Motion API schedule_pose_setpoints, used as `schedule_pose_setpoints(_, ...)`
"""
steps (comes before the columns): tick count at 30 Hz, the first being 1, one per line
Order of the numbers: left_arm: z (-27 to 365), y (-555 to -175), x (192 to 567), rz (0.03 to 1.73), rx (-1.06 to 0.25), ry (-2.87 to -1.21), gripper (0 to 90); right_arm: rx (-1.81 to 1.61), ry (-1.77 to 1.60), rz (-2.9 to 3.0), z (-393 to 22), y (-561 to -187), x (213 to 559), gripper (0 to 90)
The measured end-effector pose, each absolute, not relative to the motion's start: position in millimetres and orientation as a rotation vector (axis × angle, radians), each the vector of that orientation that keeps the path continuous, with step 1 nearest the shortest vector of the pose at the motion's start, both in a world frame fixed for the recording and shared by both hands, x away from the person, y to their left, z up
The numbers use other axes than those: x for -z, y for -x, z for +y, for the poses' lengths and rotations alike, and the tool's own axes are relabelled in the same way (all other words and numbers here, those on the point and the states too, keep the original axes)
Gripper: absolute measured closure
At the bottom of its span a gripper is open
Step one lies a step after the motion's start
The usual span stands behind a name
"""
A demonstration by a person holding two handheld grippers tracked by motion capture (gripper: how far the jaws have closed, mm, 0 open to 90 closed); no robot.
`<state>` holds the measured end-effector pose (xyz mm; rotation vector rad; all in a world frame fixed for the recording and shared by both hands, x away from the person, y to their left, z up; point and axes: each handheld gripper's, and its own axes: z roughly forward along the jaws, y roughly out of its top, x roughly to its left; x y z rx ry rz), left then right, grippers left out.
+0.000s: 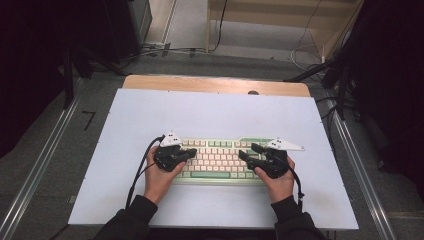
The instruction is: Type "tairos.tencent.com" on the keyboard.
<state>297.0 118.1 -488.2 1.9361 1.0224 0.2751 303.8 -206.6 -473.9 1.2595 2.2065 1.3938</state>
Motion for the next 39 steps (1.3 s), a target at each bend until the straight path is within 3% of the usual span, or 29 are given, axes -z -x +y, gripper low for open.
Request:
schedule_pose_setpoints(22,116.4,-298.9,494.0,1.045,-0.28,-1.974,90.0,-1.393,-1.258,2.208,-206.4,-303.8,474.1,35.6)
schedule_pose_setpoints(27,120.6,-295.2,485.1,1.003,-0.253,-1.882,89.7,-1.396,-1.262,2.205,-206.8,-303.8,473.7,35.6)
schedule_pose_setpoints(29,122.3,-293.5,481.8,0.988,-0.239,-1.838,79.6,-1.394,-1.262,2.207,-206.9,-303.9,473.8,35.6)
schedule_pose_setpoints(32,123.8,-292.9,479.1,0.984,-0.23,-1.765,51.9,-1.395,-1.257,2.206,-206.4,-303.7,473.9,35.6)
schedule_pose_setpoints(35,124.9,-291.4,477.4,0.977,-0.223,-1.734,43.0,-1.395,-1.258,2.206,-206.6,-303.6,473.8,35.6)
schedule_pose_setpoints(39,124.2,-290.0,477.1,0.974,-0.214,-1.738,42.9,-1.395,-1.257,2.206,-206.5,-303.7,473.9,35.6)
